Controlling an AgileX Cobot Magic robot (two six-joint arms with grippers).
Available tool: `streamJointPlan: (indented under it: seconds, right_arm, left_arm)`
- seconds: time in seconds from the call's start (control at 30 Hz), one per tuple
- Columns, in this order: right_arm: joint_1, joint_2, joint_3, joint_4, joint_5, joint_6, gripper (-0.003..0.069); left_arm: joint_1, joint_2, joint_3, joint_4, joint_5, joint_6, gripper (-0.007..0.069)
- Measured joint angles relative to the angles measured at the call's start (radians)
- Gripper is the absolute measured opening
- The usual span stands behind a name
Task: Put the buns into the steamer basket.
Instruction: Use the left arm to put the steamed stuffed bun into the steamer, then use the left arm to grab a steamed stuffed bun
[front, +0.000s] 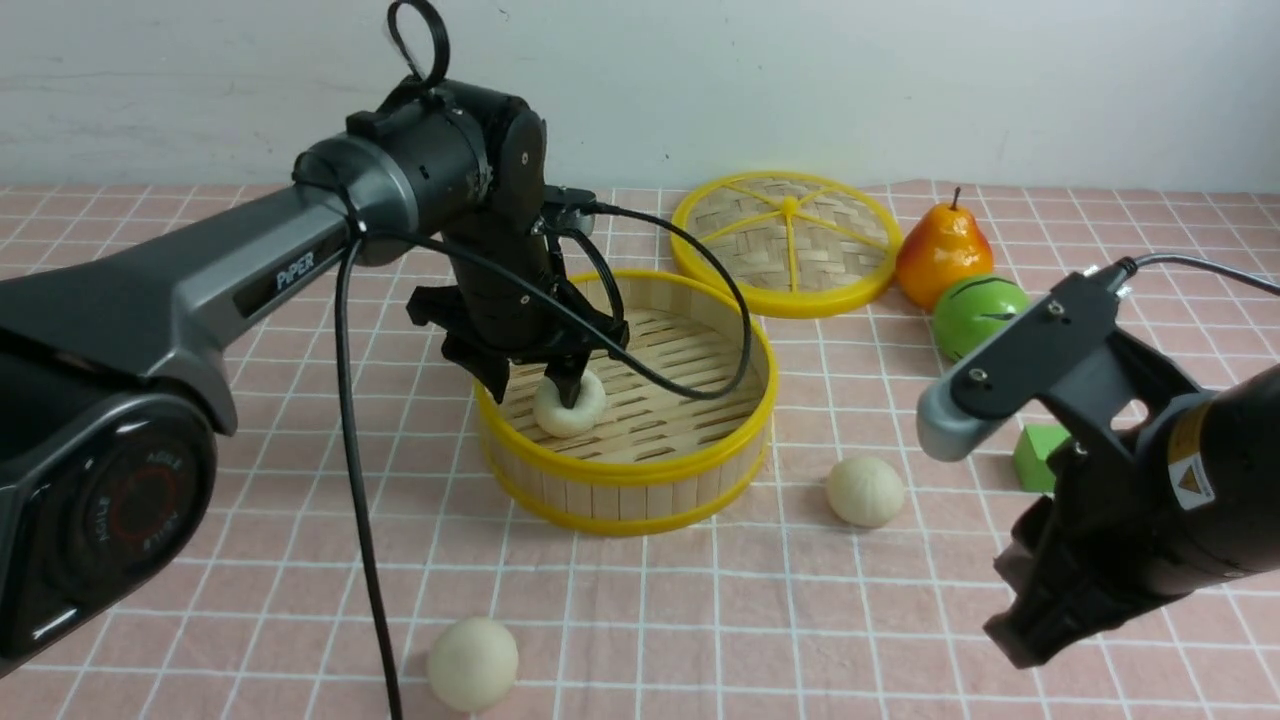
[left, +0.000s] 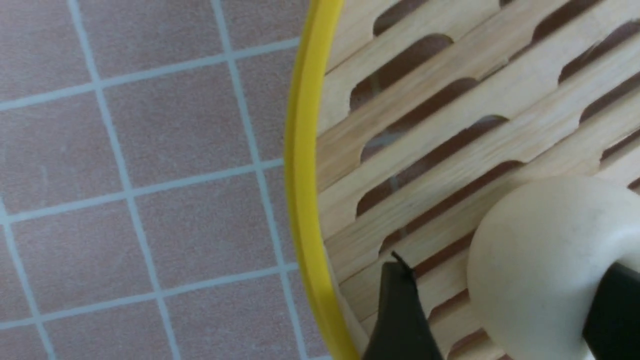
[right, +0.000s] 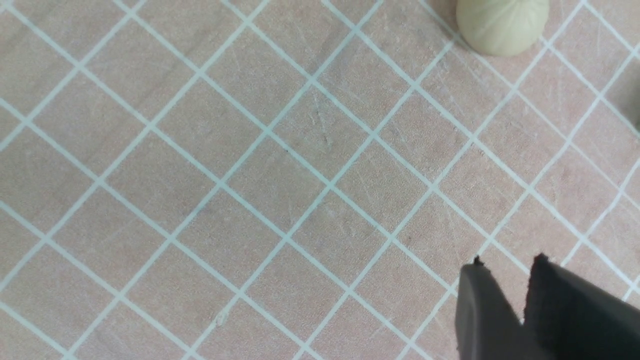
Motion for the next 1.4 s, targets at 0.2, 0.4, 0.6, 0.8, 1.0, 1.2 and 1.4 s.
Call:
streamJointPlan:
  seconds: [0.2, 0.4, 0.6, 0.8, 1.0, 1.2, 1.4]
  right_arm:
    - [0.000, 0.001, 0.000, 0.000, -0.002, 0.000, 0.0154]
    - [0.000, 0.001, 0.000, 0.000, -0.014, 0.000, 0.0158]
    - [0.000, 0.001, 0.000, 0.000, -0.013, 0.000, 0.0158]
    - [0.000, 0.001, 0.000, -0.020, -0.009, 0.000, 0.0166]
    - [0.000, -0.005, 0.000, -0.045, 0.011, 0.000, 0.0171]
    - [0.000, -0.067, 0.000, -0.045, 0.013, 0.000, 0.0181]
    - [0.000, -0.143, 0.000, -0.045, 0.014, 0.021, 0.0188]
  left_arm:
    - [0.000, -0.029, 0.000, 0.038, 0.004, -0.006, 0.0444]
    - [0.001, -0.053, 0.000, 0.106, 0.019, -0.006, 0.0424]
    - [0.001, -0.054, 0.000, 0.135, 0.031, -0.007, 0.0415]
    - [0.001, -0.096, 0.000, 0.142, 0.062, -0.023, 0.0413]
    - [0.001, -0.247, 0.000, 0.080, 0.127, -0.023, 0.0412]
    - [0.001, -0.389, 0.096, -0.022, 0.143, -0.019, 0.0412]
    - [-0.043, -0.486, 0.445, -0.055, 0.142, -0.010, 0.0412]
